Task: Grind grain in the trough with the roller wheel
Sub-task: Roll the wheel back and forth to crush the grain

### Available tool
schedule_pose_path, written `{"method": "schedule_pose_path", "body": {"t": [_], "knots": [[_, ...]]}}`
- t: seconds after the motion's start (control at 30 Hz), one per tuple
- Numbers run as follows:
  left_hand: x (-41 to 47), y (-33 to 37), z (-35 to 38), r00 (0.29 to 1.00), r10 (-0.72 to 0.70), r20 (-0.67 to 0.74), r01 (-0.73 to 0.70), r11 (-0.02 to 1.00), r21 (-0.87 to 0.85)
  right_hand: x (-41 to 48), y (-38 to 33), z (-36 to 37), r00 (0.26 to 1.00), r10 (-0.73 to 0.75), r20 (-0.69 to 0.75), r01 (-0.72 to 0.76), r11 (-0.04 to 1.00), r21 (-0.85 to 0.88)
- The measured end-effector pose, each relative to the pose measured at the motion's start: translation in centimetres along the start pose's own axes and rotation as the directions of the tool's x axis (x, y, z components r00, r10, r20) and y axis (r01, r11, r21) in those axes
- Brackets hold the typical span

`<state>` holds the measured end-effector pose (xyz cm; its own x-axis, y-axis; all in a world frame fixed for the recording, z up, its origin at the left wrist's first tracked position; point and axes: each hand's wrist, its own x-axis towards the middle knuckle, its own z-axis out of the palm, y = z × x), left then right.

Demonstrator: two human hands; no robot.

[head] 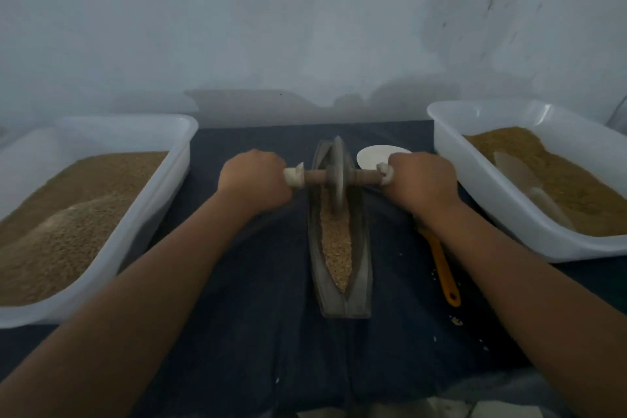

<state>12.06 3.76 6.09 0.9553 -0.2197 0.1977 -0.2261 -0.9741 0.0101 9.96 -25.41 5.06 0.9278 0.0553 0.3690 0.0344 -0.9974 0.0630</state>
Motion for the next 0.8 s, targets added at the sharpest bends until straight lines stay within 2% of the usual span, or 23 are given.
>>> {"method": "schedule_pose_path", "body": {"t": [0.07, 0.13, 0.2, 0.27, 0.37, 0.47, 0.6, 0.63, 0.7, 0.77, 0.8], "knots": [[-3.6, -0.7, 0.8, 1.000, 0.027, 0.003, -0.027, 0.999, -0.025, -2.5, 0.7, -0.5, 0.995, -0.095, 0.012, 0.095, 0.995, 0.015], [-7.4, -1.6, 1.5, 0.998, 0.050, -0.036, -0.052, 0.997, -0.052, -5.4, 1.0, -1.1, 0.972, -0.217, -0.090, 0.222, 0.974, 0.042], [-9.7, -2.0, 1.8, 0.995, 0.062, -0.079, -0.068, 0.995, -0.078, -7.0, 1.0, -1.7, 0.950, -0.270, -0.155, 0.282, 0.957, 0.063], [-8.9, -1.9, 2.2, 0.994, 0.060, -0.096, -0.067, 0.995, -0.075, -6.5, 1.2, -0.9, 0.956, -0.251, -0.153, 0.263, 0.963, 0.062], [-3.7, -0.6, 2.1, 0.996, -0.018, -0.083, 0.016, 1.000, -0.021, -2.5, 0.9, 0.2, 0.990, -0.124, -0.070, 0.127, 0.991, 0.041], [0.8, 0.4, 1.0, 0.995, -0.072, -0.068, 0.073, 0.997, 0.018, 1.0, 0.2, 0.3, 0.998, -0.032, -0.051, 0.032, 0.999, 0.004], [-2.1, -0.2, 0.8, 0.999, -0.004, -0.034, 0.005, 1.000, 0.018, -1.3, 0.5, -0.4, 0.998, -0.057, 0.028, 0.058, 0.998, -0.017], [-3.9, -0.6, 1.0, 0.998, 0.033, -0.053, -0.032, 0.999, 0.027, -3.1, 0.7, -0.6, 0.996, -0.089, 0.016, 0.089, 0.996, -0.004], [-7.9, -1.0, 1.2, 0.975, 0.131, -0.179, -0.122, 0.991, 0.063, -6.7, 1.4, -0.9, 0.987, -0.157, -0.024, 0.159, 0.985, 0.070], [-9.7, -1.0, 1.0, 0.935, 0.170, -0.310, -0.148, 0.984, 0.095, -8.5, 2.0, -0.9, 0.981, -0.194, 0.016, 0.188, 0.968, 0.166], [-9.4, -1.1, 1.1, 0.932, 0.169, -0.321, -0.146, 0.985, 0.095, -8.3, 2.1, -0.7, 0.981, -0.189, 0.049, 0.176, 0.966, 0.188]]}}
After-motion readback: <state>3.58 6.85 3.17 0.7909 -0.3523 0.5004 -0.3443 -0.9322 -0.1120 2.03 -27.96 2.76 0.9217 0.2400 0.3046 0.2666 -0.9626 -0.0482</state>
